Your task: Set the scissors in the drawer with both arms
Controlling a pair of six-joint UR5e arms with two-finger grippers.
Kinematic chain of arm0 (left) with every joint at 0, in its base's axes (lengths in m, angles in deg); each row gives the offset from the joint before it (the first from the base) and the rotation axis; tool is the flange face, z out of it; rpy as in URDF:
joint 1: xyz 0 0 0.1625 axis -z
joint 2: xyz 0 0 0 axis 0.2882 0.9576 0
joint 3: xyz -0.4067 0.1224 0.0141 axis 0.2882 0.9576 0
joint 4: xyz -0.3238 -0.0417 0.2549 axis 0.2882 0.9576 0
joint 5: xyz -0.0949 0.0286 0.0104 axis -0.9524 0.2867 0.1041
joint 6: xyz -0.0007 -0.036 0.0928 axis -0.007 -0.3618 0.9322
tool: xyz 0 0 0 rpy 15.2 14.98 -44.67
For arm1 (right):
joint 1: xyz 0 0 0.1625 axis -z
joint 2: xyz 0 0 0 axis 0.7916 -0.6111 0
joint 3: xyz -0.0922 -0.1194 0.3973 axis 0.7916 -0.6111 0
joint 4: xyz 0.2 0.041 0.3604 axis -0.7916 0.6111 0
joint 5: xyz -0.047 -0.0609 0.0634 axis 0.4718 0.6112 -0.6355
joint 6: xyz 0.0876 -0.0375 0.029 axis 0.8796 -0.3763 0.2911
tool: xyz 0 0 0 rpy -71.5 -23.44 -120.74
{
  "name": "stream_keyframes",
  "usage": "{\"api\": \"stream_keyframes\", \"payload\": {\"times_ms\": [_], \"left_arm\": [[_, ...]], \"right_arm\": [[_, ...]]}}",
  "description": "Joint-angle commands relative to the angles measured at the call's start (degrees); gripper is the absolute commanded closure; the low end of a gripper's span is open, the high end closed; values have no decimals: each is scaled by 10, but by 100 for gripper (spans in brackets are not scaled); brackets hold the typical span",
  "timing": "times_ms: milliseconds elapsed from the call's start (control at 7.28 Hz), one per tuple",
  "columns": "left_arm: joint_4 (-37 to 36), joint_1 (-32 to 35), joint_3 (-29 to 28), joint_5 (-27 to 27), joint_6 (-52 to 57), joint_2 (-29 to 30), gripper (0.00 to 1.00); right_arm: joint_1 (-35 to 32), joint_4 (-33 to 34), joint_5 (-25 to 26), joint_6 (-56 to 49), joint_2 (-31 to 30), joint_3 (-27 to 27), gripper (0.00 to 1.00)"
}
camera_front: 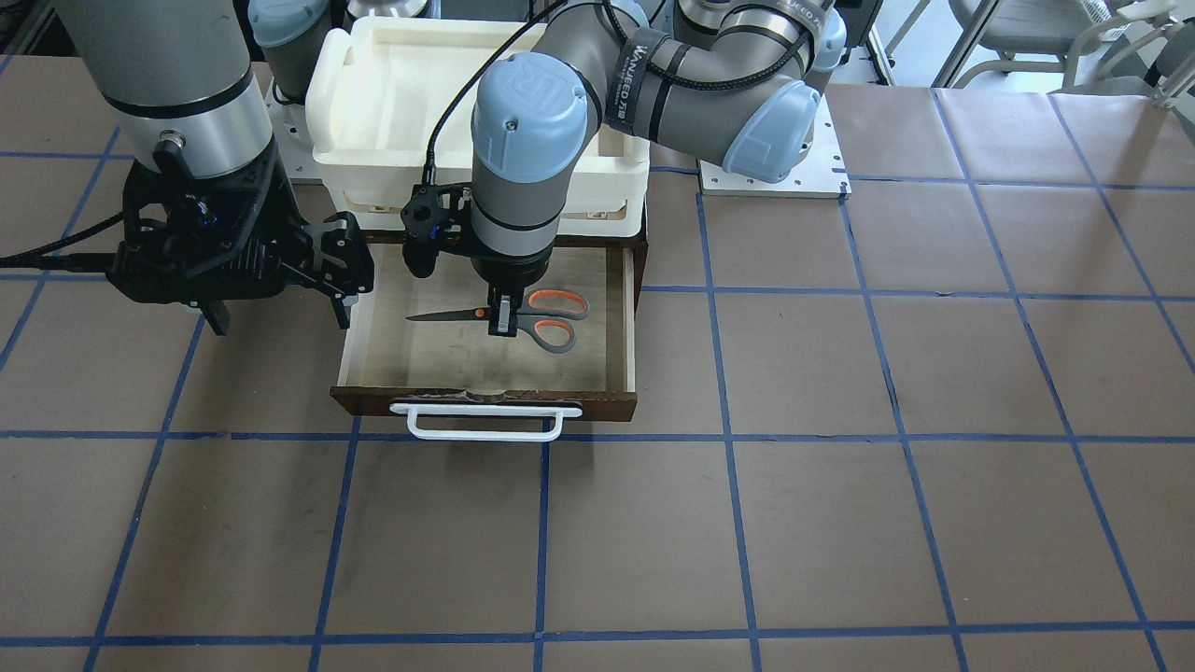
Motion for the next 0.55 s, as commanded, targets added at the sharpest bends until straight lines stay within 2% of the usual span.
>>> {"api": "stream_keyframes", "payload": {"times_ms": [0,275,412], "left_arm": [[-22,11,9,-5,-22,3,100],[-35,14,24,-4,-22,5,100],[-35,15,25,-4,-22,5,88]], "right_arm": [[22,-10,-34,-7,-2,5,0],[20,-18,-31,-5,-11,5,0],[19,-32,-35,-5,-18,9,0]]}}
